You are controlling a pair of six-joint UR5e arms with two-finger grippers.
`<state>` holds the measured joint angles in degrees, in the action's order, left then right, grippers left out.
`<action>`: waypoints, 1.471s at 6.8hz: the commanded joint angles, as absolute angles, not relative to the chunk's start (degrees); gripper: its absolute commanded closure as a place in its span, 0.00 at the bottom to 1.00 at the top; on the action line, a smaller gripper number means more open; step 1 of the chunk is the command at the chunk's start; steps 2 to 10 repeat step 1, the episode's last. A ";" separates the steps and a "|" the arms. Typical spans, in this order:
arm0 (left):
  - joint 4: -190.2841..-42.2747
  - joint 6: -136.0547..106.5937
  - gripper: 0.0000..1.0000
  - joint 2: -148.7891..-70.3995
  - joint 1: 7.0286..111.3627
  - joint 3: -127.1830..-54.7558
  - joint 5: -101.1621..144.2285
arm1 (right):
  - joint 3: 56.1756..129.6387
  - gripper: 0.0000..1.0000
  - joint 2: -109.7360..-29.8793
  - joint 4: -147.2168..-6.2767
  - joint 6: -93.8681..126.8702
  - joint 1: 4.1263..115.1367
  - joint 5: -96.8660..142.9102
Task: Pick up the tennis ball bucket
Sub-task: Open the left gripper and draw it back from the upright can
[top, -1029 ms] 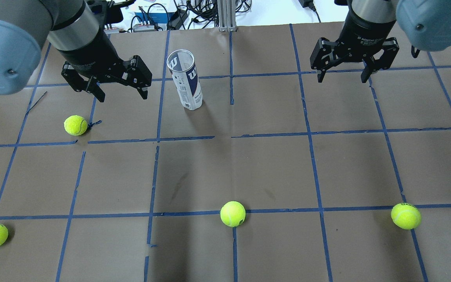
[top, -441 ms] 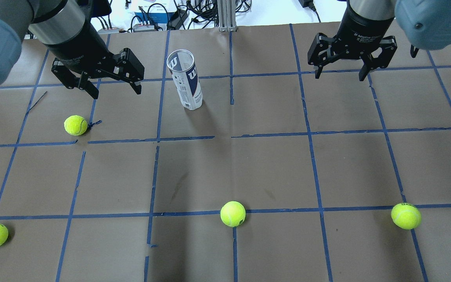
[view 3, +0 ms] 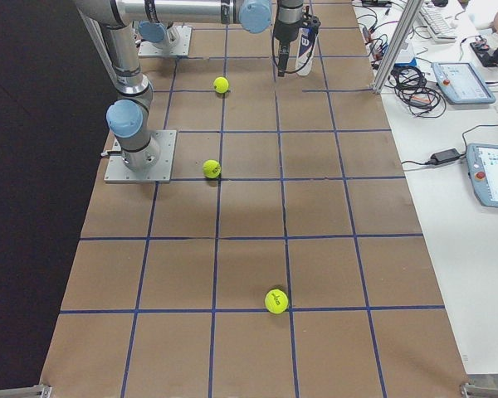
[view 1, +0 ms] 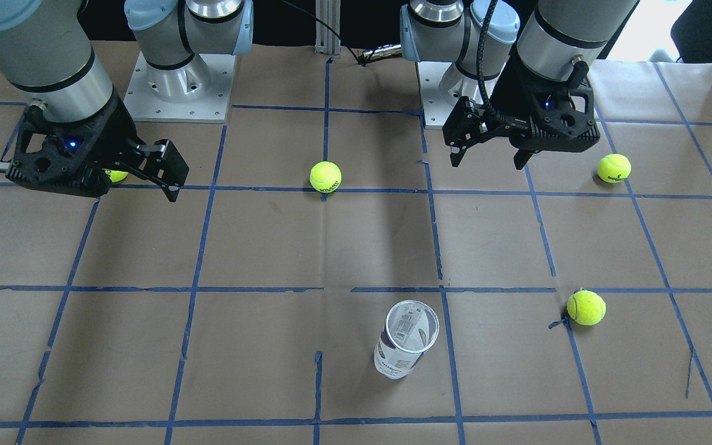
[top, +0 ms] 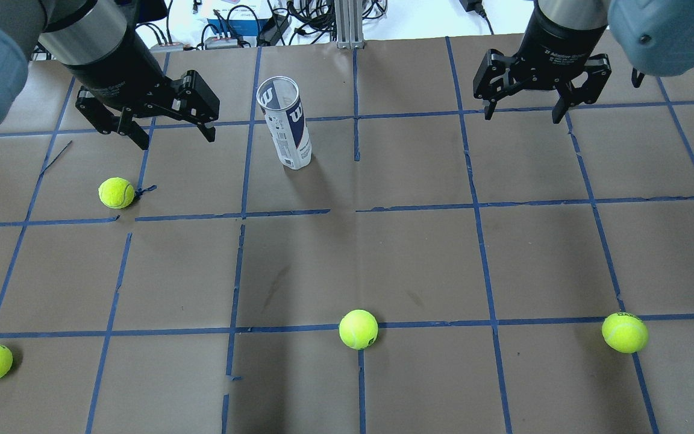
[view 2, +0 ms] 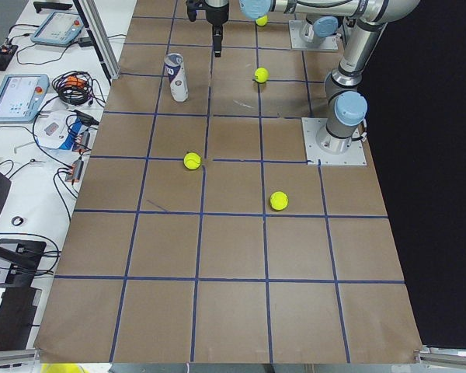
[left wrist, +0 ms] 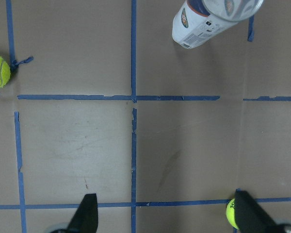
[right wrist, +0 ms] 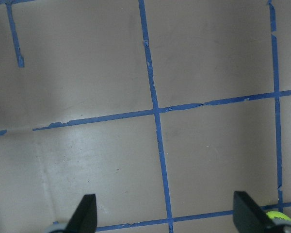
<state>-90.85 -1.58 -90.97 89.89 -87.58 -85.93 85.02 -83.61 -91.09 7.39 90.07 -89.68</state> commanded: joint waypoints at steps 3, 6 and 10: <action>-90.79 -1.58 0.00 -90.97 90.00 -87.54 -85.96 | 85.08 0.00 -83.58 -91.05 7.38 90.00 -89.74; -90.79 -1.58 0.00 -90.97 90.00 -87.54 -85.96 | 85.08 0.00 -83.58 -91.05 7.38 90.00 -89.74; -90.79 -1.58 0.00 -90.97 90.00 -87.54 -85.96 | 85.08 0.00 -83.58 -91.05 7.38 90.00 -89.74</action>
